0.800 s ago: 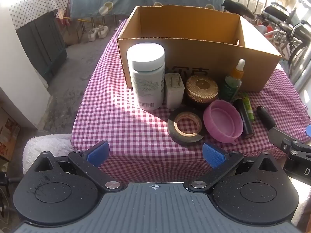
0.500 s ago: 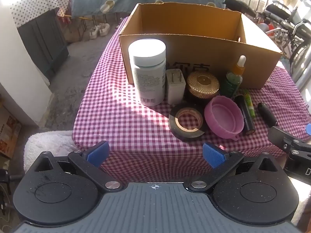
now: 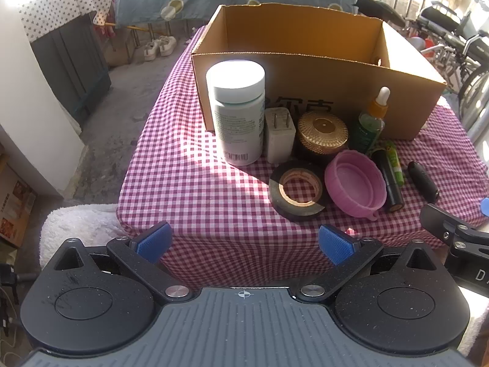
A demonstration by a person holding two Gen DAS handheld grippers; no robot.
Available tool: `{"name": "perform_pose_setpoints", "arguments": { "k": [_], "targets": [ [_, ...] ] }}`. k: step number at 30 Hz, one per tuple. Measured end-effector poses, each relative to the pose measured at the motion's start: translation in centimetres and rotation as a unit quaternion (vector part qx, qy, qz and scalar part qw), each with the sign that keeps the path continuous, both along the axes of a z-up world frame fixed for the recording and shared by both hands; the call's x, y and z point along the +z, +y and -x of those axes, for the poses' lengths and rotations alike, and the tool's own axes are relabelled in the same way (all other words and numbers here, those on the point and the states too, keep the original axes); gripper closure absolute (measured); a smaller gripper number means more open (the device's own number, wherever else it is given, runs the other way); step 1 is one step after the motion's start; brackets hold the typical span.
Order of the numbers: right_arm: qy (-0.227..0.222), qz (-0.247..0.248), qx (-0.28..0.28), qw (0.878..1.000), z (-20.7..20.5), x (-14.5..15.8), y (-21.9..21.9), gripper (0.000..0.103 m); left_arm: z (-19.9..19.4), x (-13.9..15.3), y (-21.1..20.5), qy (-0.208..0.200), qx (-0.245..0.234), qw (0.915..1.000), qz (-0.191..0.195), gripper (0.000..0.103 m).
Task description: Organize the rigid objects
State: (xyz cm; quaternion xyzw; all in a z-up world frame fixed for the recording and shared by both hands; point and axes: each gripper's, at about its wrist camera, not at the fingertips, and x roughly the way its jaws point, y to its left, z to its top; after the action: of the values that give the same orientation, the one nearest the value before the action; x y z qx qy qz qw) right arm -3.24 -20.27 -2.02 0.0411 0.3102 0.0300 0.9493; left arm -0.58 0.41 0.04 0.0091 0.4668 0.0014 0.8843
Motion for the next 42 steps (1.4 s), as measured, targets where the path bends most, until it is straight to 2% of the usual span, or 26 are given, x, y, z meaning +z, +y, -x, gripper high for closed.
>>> {"name": "perform_pose_setpoints", "arguments": {
  "k": [42],
  "targets": [
    [-0.002, 0.003, 0.005, 1.000, 0.10, -0.13, 0.33, 0.000, 0.00, -0.35, 0.10, 0.002, 0.005, 0.9999, -0.008, 0.001]
  ]
}}
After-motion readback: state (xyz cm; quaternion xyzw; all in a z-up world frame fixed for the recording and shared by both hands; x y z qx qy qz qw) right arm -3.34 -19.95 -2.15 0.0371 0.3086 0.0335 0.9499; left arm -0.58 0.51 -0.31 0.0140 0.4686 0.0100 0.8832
